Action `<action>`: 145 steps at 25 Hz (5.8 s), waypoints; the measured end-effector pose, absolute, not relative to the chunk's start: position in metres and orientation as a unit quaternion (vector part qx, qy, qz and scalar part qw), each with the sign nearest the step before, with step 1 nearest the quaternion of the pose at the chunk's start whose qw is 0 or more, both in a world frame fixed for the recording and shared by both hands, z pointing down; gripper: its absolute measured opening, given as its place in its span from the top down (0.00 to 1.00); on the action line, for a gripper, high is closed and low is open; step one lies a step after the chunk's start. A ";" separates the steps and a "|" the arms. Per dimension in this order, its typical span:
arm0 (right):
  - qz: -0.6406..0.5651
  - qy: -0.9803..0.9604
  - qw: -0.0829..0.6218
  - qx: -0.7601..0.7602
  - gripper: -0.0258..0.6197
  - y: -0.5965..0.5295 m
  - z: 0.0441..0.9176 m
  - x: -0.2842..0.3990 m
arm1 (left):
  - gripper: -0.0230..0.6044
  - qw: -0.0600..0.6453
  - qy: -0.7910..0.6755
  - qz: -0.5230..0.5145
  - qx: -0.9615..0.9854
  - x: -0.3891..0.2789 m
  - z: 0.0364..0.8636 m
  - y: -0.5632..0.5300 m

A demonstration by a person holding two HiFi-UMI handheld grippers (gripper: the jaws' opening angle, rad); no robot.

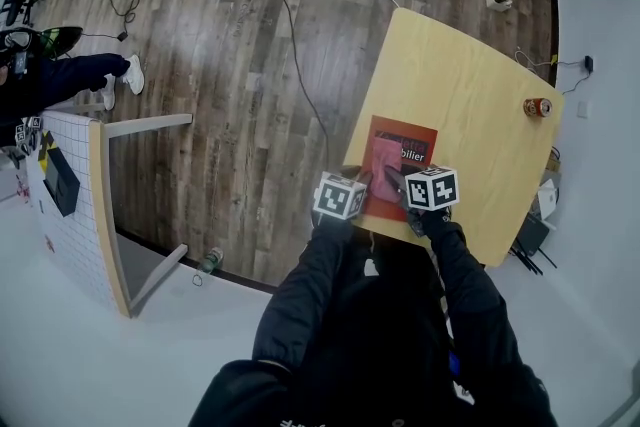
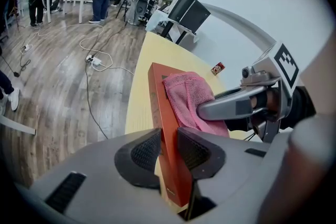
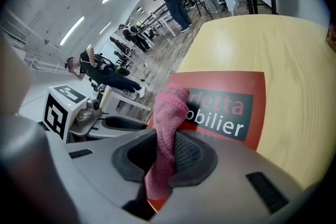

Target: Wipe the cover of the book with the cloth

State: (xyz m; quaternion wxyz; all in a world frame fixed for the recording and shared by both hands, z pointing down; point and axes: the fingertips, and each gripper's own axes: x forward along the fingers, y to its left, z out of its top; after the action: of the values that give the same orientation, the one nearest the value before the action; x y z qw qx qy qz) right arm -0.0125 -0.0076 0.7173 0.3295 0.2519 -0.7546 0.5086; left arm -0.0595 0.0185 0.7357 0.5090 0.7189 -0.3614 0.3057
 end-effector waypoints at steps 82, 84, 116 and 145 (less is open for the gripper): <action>0.579 -0.698 0.264 0.328 0.84 0.032 0.719 0.048 | 0.76 0.542 -0.270 0.323 0.728 -0.056 0.739 0.017; 0.580 -0.696 0.262 0.331 0.84 0.033 0.718 0.057 | 0.76 0.542 -0.271 0.322 0.727 -0.056 0.739 0.017; 0.599 -0.729 0.227 0.243 0.84 0.075 0.692 -0.042 | 0.76 0.543 -0.265 0.308 0.735 -0.056 0.740 0.017; 0.582 -0.707 0.270 0.298 0.84 0.083 0.719 0.042 | 0.76 0.542 -0.275 0.306 0.732 -0.057 0.740 0.017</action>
State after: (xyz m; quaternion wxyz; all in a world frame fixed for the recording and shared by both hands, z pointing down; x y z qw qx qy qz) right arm 0.0417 0.0830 0.7190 0.2702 0.2980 -0.7065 0.5823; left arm -0.0573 0.0175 0.7400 0.5425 0.7321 -0.2754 0.3065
